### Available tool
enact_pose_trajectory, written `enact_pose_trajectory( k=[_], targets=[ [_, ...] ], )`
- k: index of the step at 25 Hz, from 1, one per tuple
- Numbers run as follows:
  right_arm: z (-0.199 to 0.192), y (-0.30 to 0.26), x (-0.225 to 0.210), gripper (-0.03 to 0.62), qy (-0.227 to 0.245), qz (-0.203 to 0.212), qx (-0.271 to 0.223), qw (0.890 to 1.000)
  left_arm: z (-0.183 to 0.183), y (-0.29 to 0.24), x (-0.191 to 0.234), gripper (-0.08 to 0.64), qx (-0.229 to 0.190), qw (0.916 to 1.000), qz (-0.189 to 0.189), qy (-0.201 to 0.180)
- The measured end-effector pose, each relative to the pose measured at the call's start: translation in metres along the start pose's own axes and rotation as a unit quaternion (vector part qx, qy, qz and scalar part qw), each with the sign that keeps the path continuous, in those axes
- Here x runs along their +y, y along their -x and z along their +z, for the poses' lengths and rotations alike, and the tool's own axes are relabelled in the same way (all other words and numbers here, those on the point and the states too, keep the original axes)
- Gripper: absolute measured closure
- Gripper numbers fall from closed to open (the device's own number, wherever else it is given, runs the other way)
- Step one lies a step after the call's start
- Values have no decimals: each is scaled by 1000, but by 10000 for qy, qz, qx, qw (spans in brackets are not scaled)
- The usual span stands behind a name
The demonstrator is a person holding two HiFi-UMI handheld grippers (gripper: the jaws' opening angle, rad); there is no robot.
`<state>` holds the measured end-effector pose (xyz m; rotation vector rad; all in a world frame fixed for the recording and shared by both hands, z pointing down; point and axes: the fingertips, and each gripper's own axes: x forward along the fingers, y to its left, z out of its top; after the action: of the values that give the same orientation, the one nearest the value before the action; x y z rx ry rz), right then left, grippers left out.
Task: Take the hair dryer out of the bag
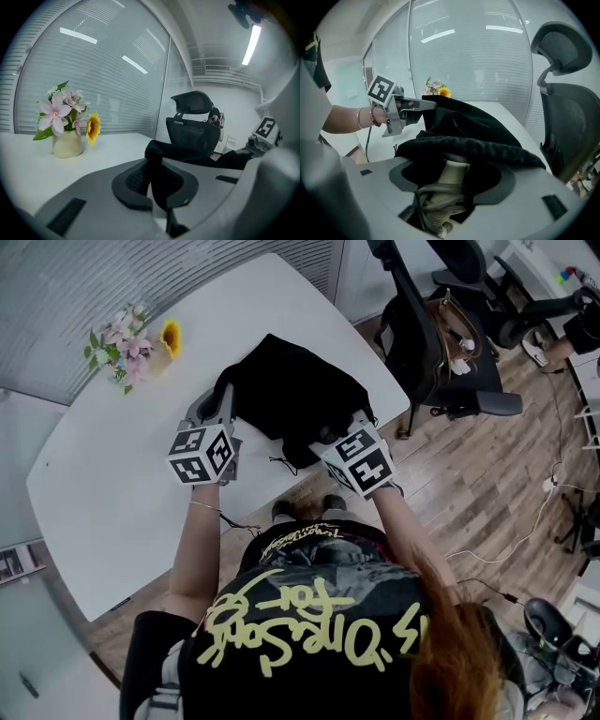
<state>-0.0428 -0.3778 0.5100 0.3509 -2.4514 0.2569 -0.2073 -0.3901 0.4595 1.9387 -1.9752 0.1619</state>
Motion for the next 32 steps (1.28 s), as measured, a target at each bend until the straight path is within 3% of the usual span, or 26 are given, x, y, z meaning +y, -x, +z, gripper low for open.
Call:
enact_pose_trajectory(
  k=[3, 6, 9, 12, 16, 19, 24, 27, 32],
  targets=[
    [-7, -5, 1, 313, 40, 79, 387, 9992, 0, 0, -3, 560, -15, 10000, -79, -19],
    [-11, -10, 5, 305, 369, 145, 818, 9959, 0, 1, -4, 560, -48, 9999, -130, -10],
    [-14, -9, 5, 305, 487, 48, 976, 9940, -1, 3, -4, 560, -49, 9998, -189, -2],
    [-16, -10, 4, 304, 317, 154, 920, 9951, -2, 5, -5, 560, -22, 9997, -260, -35],
    [-12, -16, 0, 299, -267, 615, 674, 9955, -3, 8, -9, 560, 2, 9994, -341, -63],
    [-11, -18, -1, 301, -345, 729, 752, 9939, -3, 8, -10, 560, 8, 9992, -403, -59],
    [-6, -17, -7, 355, -581, 417, 695, 9950, -4, 11, -11, 560, 12, 9988, -485, -43],
    [-4, -11, -10, 402, -407, 145, 602, 9973, -5, 14, -10, 560, 8, 9985, -537, -72],
    [-4, -8, -11, 407, -314, 11, 575, 9979, -3, 20, -8, 560, -38, 9980, -629, -81]
  ],
)
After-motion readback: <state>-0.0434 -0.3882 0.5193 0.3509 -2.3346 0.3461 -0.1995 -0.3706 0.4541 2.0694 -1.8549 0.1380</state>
